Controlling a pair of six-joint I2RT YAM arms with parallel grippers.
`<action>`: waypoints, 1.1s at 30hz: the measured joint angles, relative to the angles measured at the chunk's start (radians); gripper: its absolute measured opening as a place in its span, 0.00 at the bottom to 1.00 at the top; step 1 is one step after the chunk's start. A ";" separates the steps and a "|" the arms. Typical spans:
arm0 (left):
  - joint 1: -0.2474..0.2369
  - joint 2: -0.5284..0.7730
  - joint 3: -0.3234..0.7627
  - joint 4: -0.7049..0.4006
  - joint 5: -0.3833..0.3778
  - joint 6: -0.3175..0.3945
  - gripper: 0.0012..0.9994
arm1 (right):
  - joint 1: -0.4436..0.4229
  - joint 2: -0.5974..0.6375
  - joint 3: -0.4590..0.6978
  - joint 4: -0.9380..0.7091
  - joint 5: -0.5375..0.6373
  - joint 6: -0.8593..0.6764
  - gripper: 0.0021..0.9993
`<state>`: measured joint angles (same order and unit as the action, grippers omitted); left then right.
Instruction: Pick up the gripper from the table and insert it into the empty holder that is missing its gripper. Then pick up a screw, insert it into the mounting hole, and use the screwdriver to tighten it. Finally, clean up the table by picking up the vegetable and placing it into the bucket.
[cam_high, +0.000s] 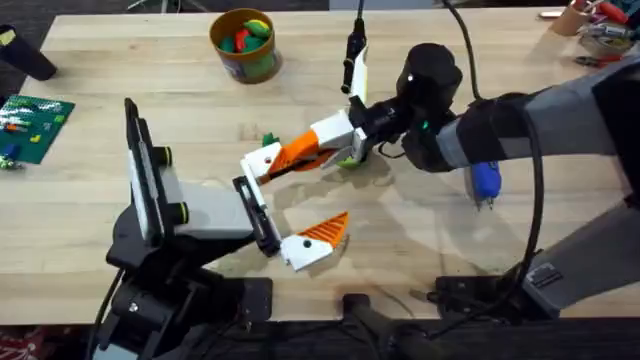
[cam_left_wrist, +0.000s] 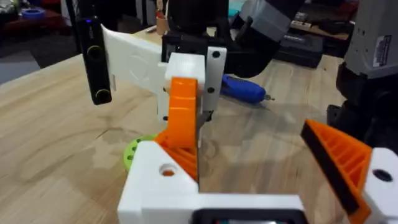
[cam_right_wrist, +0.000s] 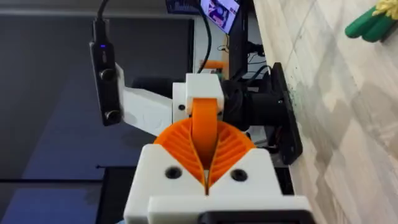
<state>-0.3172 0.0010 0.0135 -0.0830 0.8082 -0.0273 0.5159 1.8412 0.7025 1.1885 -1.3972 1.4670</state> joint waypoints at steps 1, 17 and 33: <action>0.000 0.000 0.000 0.000 0.000 0.000 0.99 | 0.000 0.000 0.000 0.000 0.000 0.000 0.01; -0.006 0.000 0.000 0.000 0.032 0.005 0.99 | 0.000 0.018 0.000 -0.009 0.024 0.015 0.99; -0.006 0.000 0.000 0.000 0.035 0.005 0.99 | -0.002 0.016 0.000 -0.011 0.029 -0.006 0.99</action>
<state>-0.3233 0.0008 0.0135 -0.0834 0.8429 -0.0223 0.5140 1.8568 0.7025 1.1778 -1.3683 1.4606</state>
